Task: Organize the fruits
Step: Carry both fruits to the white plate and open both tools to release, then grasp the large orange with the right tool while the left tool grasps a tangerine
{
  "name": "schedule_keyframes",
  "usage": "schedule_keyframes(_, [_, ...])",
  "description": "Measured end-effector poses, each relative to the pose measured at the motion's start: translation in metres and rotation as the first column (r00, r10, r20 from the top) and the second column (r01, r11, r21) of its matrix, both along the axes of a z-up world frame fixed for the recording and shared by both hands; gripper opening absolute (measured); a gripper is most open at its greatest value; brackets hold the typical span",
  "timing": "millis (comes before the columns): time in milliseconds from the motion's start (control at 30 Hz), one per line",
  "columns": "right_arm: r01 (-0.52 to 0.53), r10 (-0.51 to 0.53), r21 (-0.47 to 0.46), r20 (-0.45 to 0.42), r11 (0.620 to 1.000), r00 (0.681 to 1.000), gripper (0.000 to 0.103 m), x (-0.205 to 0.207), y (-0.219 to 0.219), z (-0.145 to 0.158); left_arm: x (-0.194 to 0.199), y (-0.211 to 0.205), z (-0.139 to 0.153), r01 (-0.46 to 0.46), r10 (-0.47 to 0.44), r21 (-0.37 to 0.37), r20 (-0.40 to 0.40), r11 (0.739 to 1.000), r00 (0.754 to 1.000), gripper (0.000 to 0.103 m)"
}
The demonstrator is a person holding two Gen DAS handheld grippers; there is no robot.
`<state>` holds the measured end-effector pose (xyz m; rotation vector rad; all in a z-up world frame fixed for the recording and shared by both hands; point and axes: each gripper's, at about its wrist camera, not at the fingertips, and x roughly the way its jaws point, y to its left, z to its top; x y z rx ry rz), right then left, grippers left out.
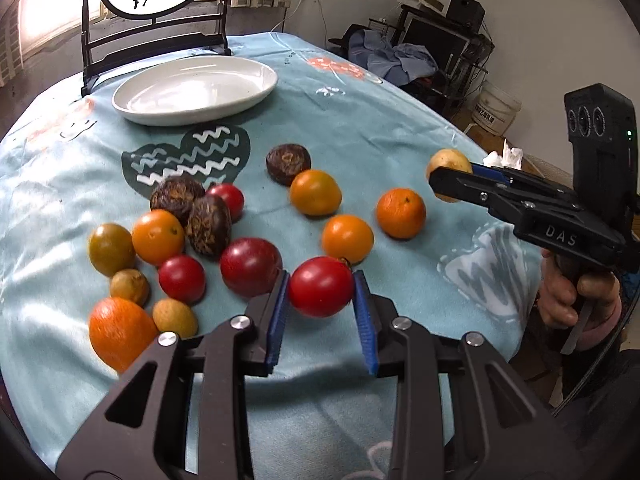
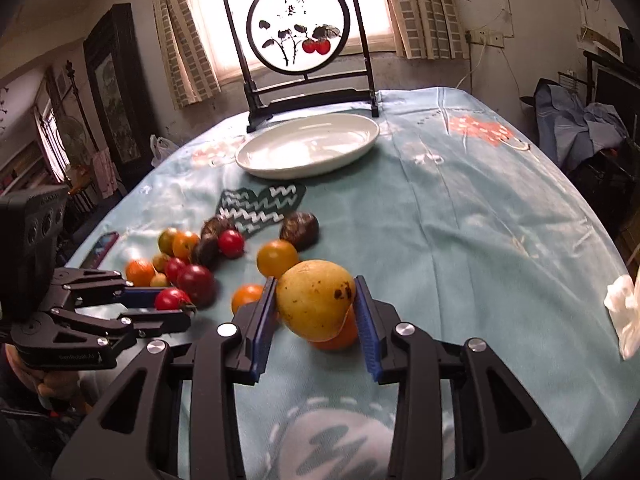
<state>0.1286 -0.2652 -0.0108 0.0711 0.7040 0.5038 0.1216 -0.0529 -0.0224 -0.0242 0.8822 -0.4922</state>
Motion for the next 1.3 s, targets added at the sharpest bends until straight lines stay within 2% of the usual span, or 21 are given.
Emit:
schedule_keyframes(67, [-0.030, 0.029, 0.036, 0.008, 0.999, 1.000, 0.038, 0.020, 0.004, 0.017, 0.016, 0.009, 0.019, -0.006, 0.007, -0.012, 0.034, 1.000, 0.999, 0.032])
schedule_keyframes(200, [-0.060, 0.060, -0.014, 0.053, 0.998, 0.997, 0.038, 0.080, 0.033, 0.042, 0.076, 0.026, 0.052, -0.075, 0.071, 0.027, 0.124, 0.997, 0.990, 0.032])
schedule_keyframes(300, [-0.085, 0.085, -0.026, -0.003, 0.996, 0.996, 0.038, 0.139, 0.060, 0.041, 0.143, 0.039, 0.056, -0.132, 0.129, 0.023, 0.097, 0.991, 0.987, 0.032])
schedule_keyframes(433, [-0.095, 0.088, -0.084, -0.085, 0.992, 0.993, 0.038, 0.202, 0.094, 0.022, 0.215, 0.051, 0.042, -0.210, 0.209, 0.058, 0.033, 0.976, 0.977, 0.032])
schedule_keyframes(533, [-0.109, 0.094, -0.109, -0.141, 0.988, 0.986, 0.038, 0.231, 0.111, 0.004, 0.247, 0.057, 0.027, -0.233, 0.235, 0.081, -0.015, 0.969, 0.972, 0.032])
schedule_keyframes(633, [-0.120, 0.095, -0.131, -0.183, 0.984, 0.979, 0.038, 0.247, 0.123, -0.010, 0.259, 0.059, 0.016, -0.238, 0.244, 0.100, -0.043, 0.966, 0.969, 0.033])
schedule_keyframes(700, [-0.127, 0.093, -0.161, -0.203, 0.979, 0.975, 0.042, 0.254, 0.130, -0.015, 0.259, 0.058, 0.015, -0.254, 0.260, 0.136, -0.027, 0.958, 0.965, 0.057])
schedule_keyframes(767, [-0.109, 0.070, -0.202, -0.192, 0.973, 0.979, 0.045, 0.252, 0.130, -0.014, 0.254, 0.062, 0.020, -0.309, 0.308, 0.183, 0.033, 0.933, 0.951, 0.083])
schedule_keyframes(800, [-0.101, 0.064, -0.206, -0.178, 0.973, 0.982, 0.045, 0.248, 0.128, -0.010, 0.250, 0.064, 0.024, -0.312, 0.308, 0.181, 0.050, 0.933, 0.950, 0.087])
schedule_keyframes(933, [-0.106, 0.088, -0.165, -0.114, 0.981, 0.990, 0.052, 0.212, 0.112, 0.018, 0.217, 0.069, 0.048, -0.298, 0.291, 0.137, 0.071, 0.945, 0.954, 0.093])
schedule_keyframes(1000, [-0.107, 0.098, -0.162, -0.061, 0.981, 0.993, 0.059, 0.185, 0.101, 0.031, 0.195, 0.071, 0.059, -0.301, 0.290, 0.131, 0.095, 0.945, 0.952, 0.095])
schedule_keyframes(1100, [-0.098, 0.103, -0.172, 0.020, 0.980, 0.995, 0.059, 0.135, 0.082, 0.043, 0.147, 0.074, 0.069, -0.331, 0.312, 0.127, 0.152, 0.935, 0.938, 0.099])
schedule_keyframes(1200, [-0.068, 0.081, -0.195, 0.059, 0.978, 0.995, 0.059, 0.087, 0.064, 0.041, 0.101, 0.078, 0.066, -0.340, 0.316, 0.114, 0.182, 0.934, 0.931, 0.100])
schedule_keyframes(1300, [-0.030, 0.046, -0.216, 0.072, 0.976, 0.996, 0.059, 0.046, 0.051, 0.026, 0.054, 0.082, 0.053, -0.344, 0.323, 0.100, 0.177, 0.934, 0.930, 0.100])
